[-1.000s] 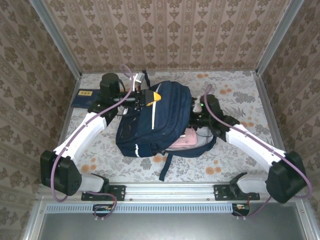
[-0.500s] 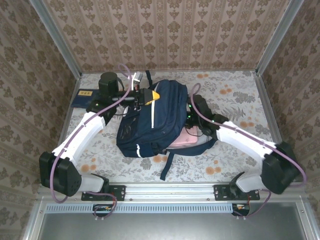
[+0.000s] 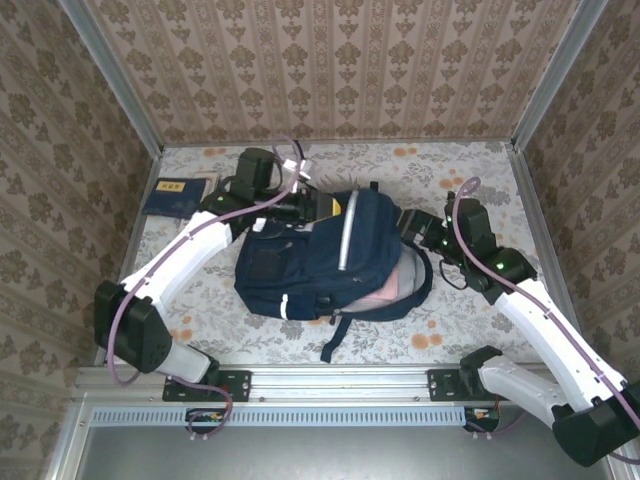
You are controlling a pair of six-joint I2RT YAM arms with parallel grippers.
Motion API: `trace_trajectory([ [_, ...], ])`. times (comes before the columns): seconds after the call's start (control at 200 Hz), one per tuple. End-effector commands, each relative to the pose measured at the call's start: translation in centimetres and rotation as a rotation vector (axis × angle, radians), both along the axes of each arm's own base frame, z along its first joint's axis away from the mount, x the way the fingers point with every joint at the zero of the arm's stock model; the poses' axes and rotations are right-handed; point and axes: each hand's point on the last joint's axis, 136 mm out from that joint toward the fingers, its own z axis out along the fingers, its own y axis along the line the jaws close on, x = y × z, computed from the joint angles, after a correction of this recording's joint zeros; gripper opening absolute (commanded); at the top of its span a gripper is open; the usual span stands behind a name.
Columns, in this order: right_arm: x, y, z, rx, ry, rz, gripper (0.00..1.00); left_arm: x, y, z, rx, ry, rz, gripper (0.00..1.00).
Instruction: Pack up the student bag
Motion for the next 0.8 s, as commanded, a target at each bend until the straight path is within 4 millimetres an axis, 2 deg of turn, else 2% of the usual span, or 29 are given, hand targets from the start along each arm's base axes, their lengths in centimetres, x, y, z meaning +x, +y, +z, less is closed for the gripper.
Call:
trace_trajectory([
  [0.0,-1.4,-3.6,-0.7,-0.198,0.026,-0.071,1.00,1.0,1.2,-0.3,0.119,-0.115,0.033,0.48],
  [0.08,-1.3,-3.5,-0.9,-0.211,0.064,-0.065,1.00,2.8,3.1,0.0,0.177,-0.164,0.131,0.52],
  [0.17,-0.8,-1.5,-1.4,-0.176,0.111,0.028,1.00,6.0,6.9,0.3,0.250,-0.218,0.308,0.55],
  [0.205,-0.6,-0.7,-1.6,-0.155,0.118,0.058,1.00,8.2,9.8,0.1,0.278,-0.208,0.424,0.55],
  [0.285,0.0,1.3,-1.9,-0.096,0.099,0.139,1.00,12.0,14.6,-1.0,0.315,-0.158,0.590,0.55],
  [0.37,0.4,2.4,-2.4,-0.059,0.099,0.171,1.00,16.0,22.0,-2.8,0.402,-0.096,0.822,0.57],
  [0.43,0.5,3.1,-2.7,-0.042,0.101,0.199,1.00,17.8,27.4,-4.3,0.505,-0.040,0.986,0.59],
  [0.535,0.5,3.9,-3.7,-0.032,0.137,0.233,1.00,20.3,33.9,-6.6,0.662,0.007,1.096,0.62],
  [0.55,0.5,4.0,-3.9,-0.033,0.143,0.236,1.00,20.5,34.6,-6.5,0.670,0.007,1.106,0.62],
  [0.64,0.6,4.3,-4.6,-0.046,0.163,0.257,0.99,22.5,38.2,-9.2,0.728,0.084,1.142,0.64],
  [0.74,1.1,4.6,-4.9,-0.051,0.155,0.272,1.00,24.7,40.5,-11.6,0.804,0.129,1.135,0.66],
  [0.795,1.3,4.8,-5.2,-0.053,0.162,0.277,1.00,25.9,41.0,-12.7,0.847,0.139,1.103,0.66],
])
